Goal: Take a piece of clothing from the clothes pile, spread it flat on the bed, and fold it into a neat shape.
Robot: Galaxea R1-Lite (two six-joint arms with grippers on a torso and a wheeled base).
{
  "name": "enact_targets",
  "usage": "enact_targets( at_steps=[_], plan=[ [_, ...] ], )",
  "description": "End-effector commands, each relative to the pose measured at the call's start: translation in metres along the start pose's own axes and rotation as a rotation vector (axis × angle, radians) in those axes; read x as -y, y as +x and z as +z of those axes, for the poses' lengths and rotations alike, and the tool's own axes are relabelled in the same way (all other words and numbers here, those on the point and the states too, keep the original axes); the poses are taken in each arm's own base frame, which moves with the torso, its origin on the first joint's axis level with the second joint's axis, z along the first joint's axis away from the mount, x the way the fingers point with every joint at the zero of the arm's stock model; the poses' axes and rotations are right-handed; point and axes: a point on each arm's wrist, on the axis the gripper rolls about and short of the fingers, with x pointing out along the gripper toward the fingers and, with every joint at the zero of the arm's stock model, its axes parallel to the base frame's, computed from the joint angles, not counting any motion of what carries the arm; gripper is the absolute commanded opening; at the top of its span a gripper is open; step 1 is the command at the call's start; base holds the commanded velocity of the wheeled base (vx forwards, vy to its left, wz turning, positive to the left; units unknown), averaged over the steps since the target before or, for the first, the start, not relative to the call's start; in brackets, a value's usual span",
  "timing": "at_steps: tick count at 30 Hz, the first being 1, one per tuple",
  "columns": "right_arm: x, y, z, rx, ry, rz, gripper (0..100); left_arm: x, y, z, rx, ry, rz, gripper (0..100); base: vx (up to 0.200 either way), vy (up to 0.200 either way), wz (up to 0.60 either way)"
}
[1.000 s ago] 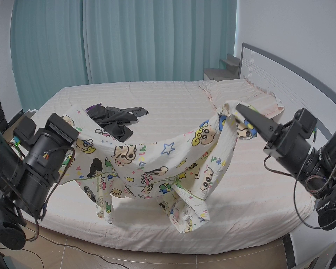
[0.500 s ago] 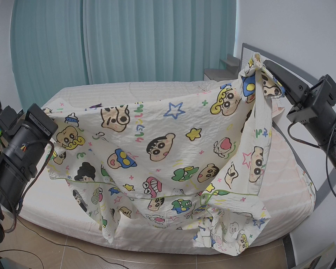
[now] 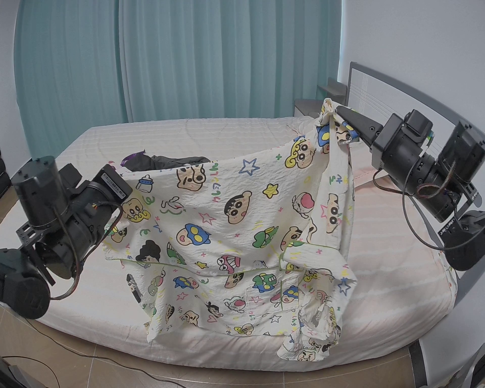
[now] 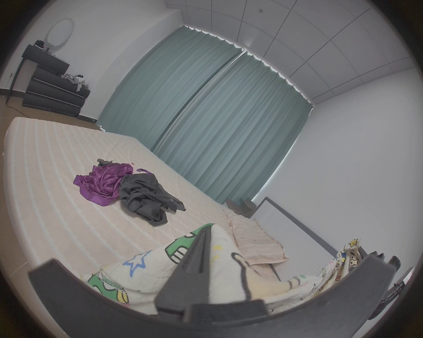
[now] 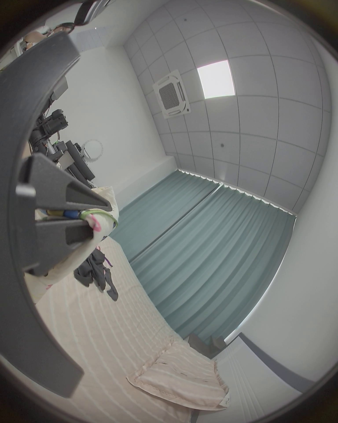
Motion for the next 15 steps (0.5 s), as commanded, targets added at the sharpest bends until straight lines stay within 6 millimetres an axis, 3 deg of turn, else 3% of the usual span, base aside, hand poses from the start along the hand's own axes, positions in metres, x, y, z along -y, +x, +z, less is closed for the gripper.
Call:
enact_targets(
  at_steps=[1,7,15],
  plan=[
    [0.046,0.017,-0.016,-0.030,0.008,-0.096,0,-0.022,0.040,-0.022,-0.053,0.010,0.090,0,0.200,0.000,0.00],
    [0.058,0.016,-0.020,-0.039,0.010,-0.128,0,-0.028,0.056,-0.027,-0.050,-0.059,0.115,0,0.200,0.000,0.00],
    [0.062,0.003,-0.026,-0.023,0.006,-0.157,0,-0.027,0.054,-0.027,-0.050,-0.065,0.111,0,0.200,0.000,0.00]
  ],
)
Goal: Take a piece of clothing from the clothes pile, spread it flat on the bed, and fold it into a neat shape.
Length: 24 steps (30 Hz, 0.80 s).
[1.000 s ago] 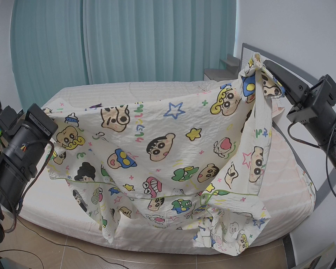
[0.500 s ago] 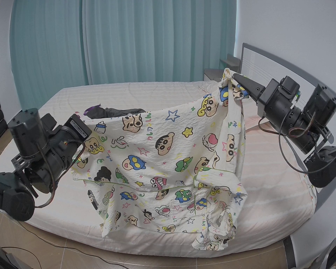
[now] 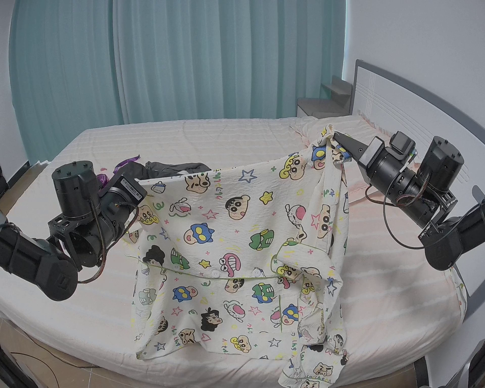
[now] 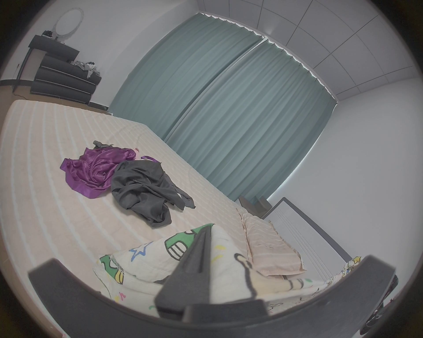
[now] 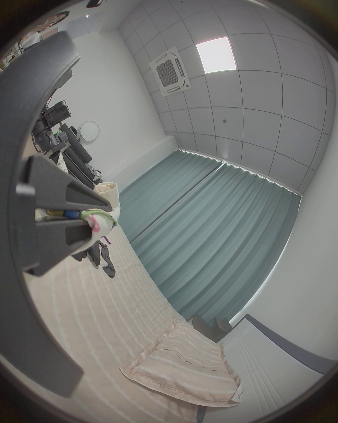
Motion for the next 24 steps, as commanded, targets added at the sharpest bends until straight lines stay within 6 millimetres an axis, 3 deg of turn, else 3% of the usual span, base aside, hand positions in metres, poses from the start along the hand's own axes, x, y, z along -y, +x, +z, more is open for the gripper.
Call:
enact_targets(
  at_steps=[1,5,9,15,24],
  plan=[
    [0.007,-0.005,-0.008,-0.013,0.006,-0.030,0,-0.002,0.002,-0.003,-0.006,0.003,0.007,0,0.200,0.000,0.00],
    [0.011,-0.005,-0.011,-0.014,0.009,-0.040,0,-0.003,0.003,-0.004,-0.008,0.010,0.013,0,0.200,0.000,0.00],
    [0.011,-0.004,-0.010,-0.012,0.008,-0.038,0,-0.003,0.005,-0.006,-0.013,0.009,0.011,0,0.000,0.000,0.00],
    [0.014,-0.002,-0.013,-0.018,0.011,-0.045,0,-0.018,0.025,-0.020,-0.041,0.023,0.071,0,0.000,0.000,0.00],
    [0.023,0.002,-0.015,-0.019,0.012,-0.060,0,-0.030,0.044,-0.023,0.008,0.011,0.079,0,0.000,0.000,0.00]
  ],
)
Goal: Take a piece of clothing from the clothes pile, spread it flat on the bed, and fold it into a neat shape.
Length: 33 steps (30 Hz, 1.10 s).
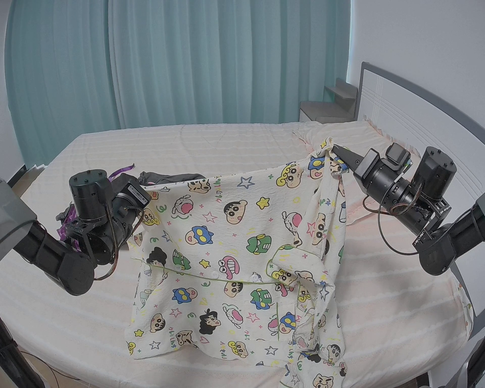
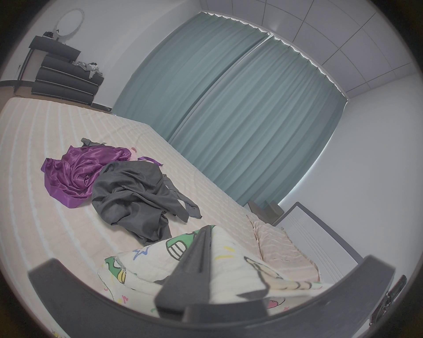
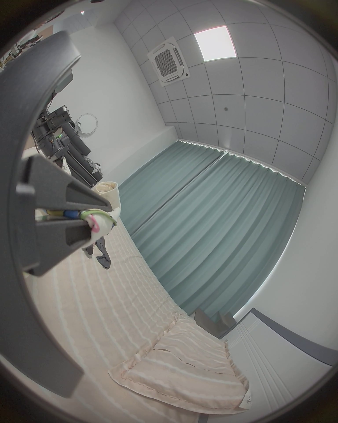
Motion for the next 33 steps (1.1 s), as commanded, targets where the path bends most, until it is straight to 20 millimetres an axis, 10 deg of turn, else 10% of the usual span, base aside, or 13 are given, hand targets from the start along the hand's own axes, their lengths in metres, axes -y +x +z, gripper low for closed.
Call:
enact_targets(
  at_steps=[1,33],
  plan=[
    [0.007,0.003,-0.004,-0.009,0.003,-0.013,0,-0.010,0.013,-0.008,-0.011,0.010,0.034,0,0.000,0.000,0.00],
    [0.090,0.031,-0.049,-0.088,0.036,-0.165,0,-0.054,0.097,-0.088,-0.109,0.069,0.143,0,0.075,0.000,0.00]
  ],
)
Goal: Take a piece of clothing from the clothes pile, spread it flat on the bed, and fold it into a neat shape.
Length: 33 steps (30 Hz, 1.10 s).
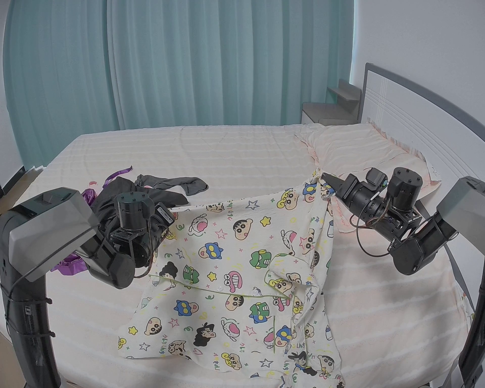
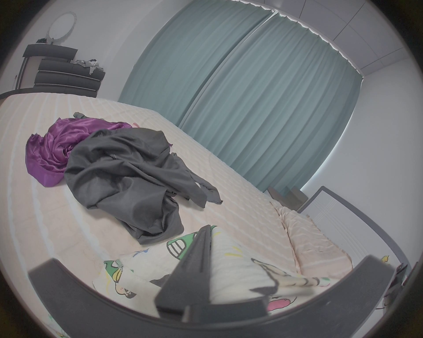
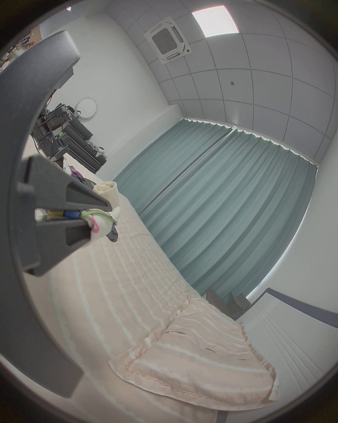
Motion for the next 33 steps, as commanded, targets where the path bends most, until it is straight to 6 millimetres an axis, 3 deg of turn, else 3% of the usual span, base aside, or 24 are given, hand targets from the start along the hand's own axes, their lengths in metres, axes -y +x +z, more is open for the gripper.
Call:
enact_targets(
  at_steps=[1,11,20,21,30,33],
  plan=[
    [0.017,0.007,-0.013,-0.027,0.010,-0.031,0,-0.013,0.020,-0.022,-0.034,0.016,0.038,0,0.000,0.000,0.00],
    [0.030,0.011,-0.016,-0.027,0.013,-0.054,0,-0.016,0.034,-0.032,-0.041,0.020,0.050,0,0.000,0.000,0.00],
    [0.060,0.036,-0.030,-0.059,0.028,-0.107,0,-0.016,0.050,-0.036,-0.037,0.021,0.072,0,0.000,0.000,0.00],
    [0.064,0.039,-0.031,-0.063,0.031,-0.114,100,-0.017,0.052,-0.037,-0.034,0.021,0.075,100,0.000,0.000,0.00],
    [0.088,0.072,-0.036,0.042,0.029,-0.249,100,-0.033,0.073,-0.023,0.033,0.006,0.140,100,0.000,0.000,0.00],
    [0.094,0.074,-0.033,0.063,0.029,-0.294,100,-0.038,0.075,-0.020,0.040,0.004,0.154,100,0.000,0.000,0.00]
  ],
)
